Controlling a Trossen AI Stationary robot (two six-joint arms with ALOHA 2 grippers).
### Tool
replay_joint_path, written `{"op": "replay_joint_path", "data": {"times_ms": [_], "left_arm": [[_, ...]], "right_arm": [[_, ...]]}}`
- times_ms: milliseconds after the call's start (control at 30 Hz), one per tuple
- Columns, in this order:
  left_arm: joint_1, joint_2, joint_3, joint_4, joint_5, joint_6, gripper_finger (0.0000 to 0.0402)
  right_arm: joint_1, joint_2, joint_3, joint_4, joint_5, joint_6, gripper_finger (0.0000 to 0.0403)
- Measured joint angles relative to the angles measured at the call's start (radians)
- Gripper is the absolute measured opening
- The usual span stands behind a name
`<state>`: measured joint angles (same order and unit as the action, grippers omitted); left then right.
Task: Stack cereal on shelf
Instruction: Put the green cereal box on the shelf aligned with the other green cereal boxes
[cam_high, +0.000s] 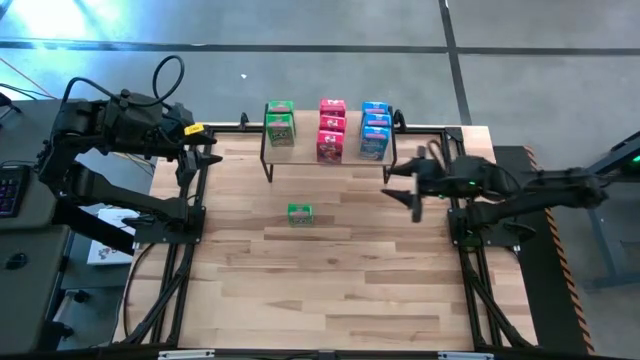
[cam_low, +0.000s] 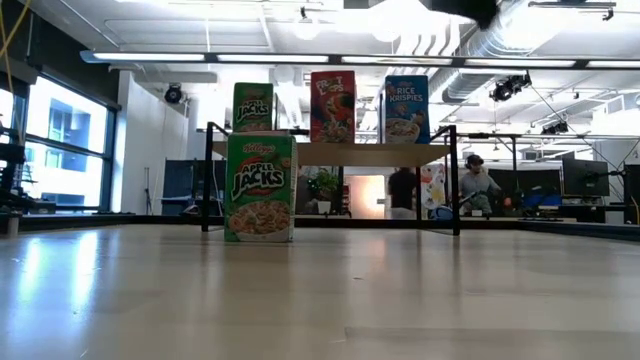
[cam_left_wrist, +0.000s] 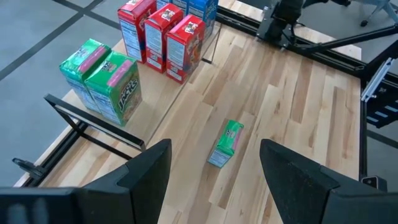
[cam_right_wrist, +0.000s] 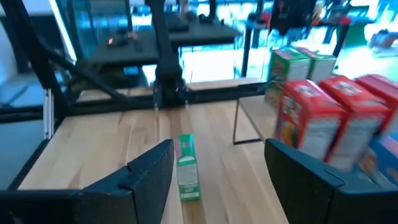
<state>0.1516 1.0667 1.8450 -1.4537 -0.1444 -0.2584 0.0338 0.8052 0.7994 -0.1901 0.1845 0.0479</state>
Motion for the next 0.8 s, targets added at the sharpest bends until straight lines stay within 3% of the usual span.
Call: {"op": "replay_joint_path", "data": {"times_ms": [167, 400, 800], "left_arm": [[0.000, 0.000, 0.000, 0.000, 0.000, 0.000, 0.0237], [0.000, 0.000, 0.000, 0.000, 0.000, 0.000, 0.0237], [0.000, 0.000, 0.000, 0.000, 0.000, 0.000, 0.0237]], "right_arm": [[0.000, -0.230, -0.235, 0.134, -0.002, 0.041, 0.0244], [0.000, -0.453, -0.428, 0.149, -0.006, 0.090, 0.0244], [0.000, -0.645, -0.611, 0.127, -0.045, 0.159, 0.0244]]}}
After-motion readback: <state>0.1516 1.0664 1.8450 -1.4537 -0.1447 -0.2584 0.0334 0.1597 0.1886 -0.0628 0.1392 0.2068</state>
